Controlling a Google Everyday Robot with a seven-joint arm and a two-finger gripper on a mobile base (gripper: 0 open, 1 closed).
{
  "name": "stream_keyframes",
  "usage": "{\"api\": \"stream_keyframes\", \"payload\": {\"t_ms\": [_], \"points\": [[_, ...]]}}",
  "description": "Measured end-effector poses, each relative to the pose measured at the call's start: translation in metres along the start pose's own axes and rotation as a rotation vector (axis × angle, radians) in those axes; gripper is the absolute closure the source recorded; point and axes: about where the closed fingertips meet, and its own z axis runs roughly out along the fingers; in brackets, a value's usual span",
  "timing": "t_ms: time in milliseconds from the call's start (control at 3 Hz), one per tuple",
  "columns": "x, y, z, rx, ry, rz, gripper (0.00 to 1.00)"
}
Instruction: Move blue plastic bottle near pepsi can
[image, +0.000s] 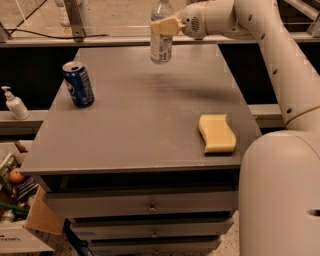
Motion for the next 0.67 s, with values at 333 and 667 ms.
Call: {"api": "stream_keyframes", "payload": {"t_ms": [333,667], "points": [[-0.013,0.058,0.026,-0.164,-0.001,-0.072,1.00],[-0.018,0.103,0.053,-0.293,0.019,-0.133,1.00]]}}
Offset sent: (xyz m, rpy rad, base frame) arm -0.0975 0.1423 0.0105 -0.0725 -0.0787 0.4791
